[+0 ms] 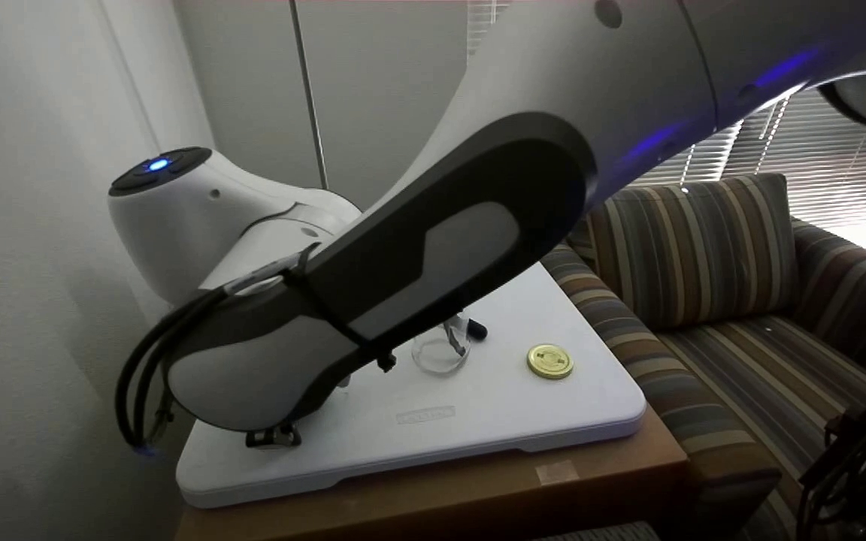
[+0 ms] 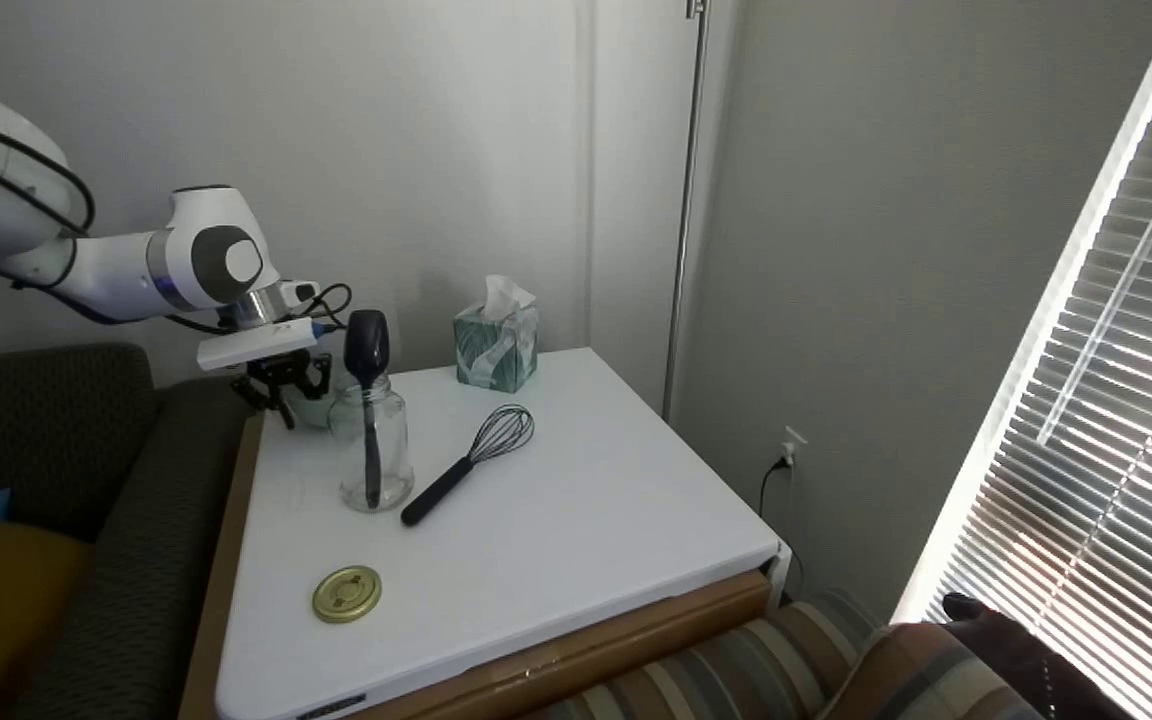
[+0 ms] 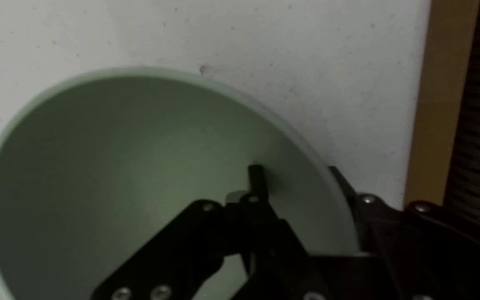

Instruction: Move the bowl to the right

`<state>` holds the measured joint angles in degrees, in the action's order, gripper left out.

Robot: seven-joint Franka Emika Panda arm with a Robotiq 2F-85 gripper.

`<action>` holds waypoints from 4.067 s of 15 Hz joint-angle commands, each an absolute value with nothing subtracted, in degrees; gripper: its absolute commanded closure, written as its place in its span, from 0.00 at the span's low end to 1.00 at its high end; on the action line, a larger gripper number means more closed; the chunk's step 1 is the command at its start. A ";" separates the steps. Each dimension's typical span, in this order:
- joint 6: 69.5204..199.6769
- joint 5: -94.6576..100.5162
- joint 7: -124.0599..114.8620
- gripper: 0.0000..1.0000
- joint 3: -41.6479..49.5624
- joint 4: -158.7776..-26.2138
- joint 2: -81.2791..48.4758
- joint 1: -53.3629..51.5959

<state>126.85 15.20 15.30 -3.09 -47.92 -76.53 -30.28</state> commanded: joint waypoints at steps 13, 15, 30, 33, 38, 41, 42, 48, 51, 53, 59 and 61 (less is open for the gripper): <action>116.61 16.79 20.08 0.97 -1.49 -34.60 -80.00 -30.47; 114.85 16.95 21.01 0.97 -1.15 -32.11 -80.47 -30.70; 105.73 18.62 27.33 0.97 3.35 -25.39 -74.79 -32.39; 104.66 17.10 30.14 0.97 2.18 -25.58 -72.82 -31.51; 102.01 15.79 32.91 0.97 1.24 -25.41 -69.89 -29.95; 98.26 16.51 31.84 0.97 2.17 -25.37 -68.21 -29.55; 97.03 16.82 31.36 0.97 2.52 -25.27 -67.97 -29.38; 92.03 18.66 27.46 0.97 6.10 -23.16 -67.84 -27.28; 90.62 18.53 24.08 0.97 8.30 -22.56 -68.39 -25.14; 88.95 17.89 21.67 0.97 9.21 -22.16 -68.67 -22.99; 83.05 16.98 15.12 0.97 9.08 -20.07 -69.94 -16.02; 81.86 16.64 13.09 0.97 8.75 -20.04 -70.63 -14.07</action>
